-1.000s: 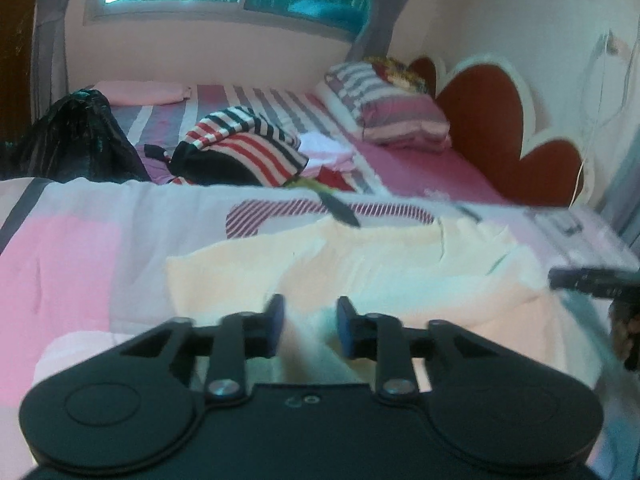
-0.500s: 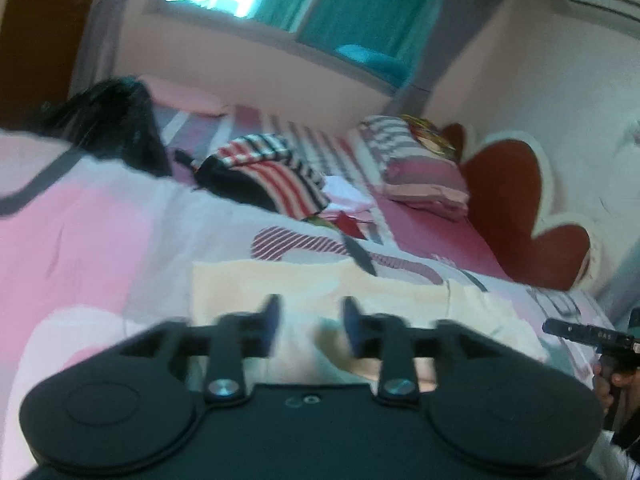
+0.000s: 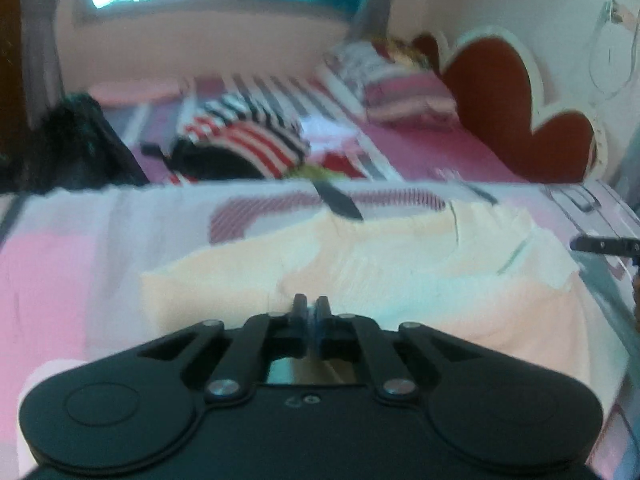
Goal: Fold small clothes
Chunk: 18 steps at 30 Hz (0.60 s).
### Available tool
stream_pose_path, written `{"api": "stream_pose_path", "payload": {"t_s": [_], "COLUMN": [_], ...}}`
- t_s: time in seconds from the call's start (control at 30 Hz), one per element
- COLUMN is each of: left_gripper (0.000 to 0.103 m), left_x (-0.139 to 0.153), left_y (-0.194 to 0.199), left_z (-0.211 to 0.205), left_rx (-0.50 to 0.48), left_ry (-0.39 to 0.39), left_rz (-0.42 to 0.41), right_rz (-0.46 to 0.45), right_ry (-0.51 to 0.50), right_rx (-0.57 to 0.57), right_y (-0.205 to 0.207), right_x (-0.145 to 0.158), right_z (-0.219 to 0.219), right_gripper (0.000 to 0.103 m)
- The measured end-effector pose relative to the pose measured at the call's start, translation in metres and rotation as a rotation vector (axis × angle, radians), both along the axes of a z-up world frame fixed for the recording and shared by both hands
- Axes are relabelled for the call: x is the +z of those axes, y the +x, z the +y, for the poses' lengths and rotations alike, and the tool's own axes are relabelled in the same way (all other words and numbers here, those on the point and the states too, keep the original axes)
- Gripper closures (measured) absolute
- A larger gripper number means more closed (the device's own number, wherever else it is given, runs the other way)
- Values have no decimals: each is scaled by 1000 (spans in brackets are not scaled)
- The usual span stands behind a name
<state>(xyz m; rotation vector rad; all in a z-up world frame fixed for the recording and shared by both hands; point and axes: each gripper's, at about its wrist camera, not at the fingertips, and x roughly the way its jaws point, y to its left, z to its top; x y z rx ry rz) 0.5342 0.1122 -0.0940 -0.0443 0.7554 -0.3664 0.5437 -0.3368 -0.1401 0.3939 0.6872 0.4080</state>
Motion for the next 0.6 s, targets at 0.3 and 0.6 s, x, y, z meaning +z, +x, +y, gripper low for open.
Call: {"api": "stream_pose_path", "payload": {"t_s": [0.3, 0.6], "left_gripper": [75, 52], "left_x": [-10, 4], "left_y": [-21, -14], "left_z": [29, 31], "left_rx": [254, 241], "left_ry": [-177, -89], "left_rz": [-54, -62], "right_rz": [3, -32], "right_ry": [16, -19], "right_rx": [7, 58], "right_y": [-1, 9], "right_x": [-1, 9], "right_z": [-2, 18], "right_gripper": [58, 59]}}
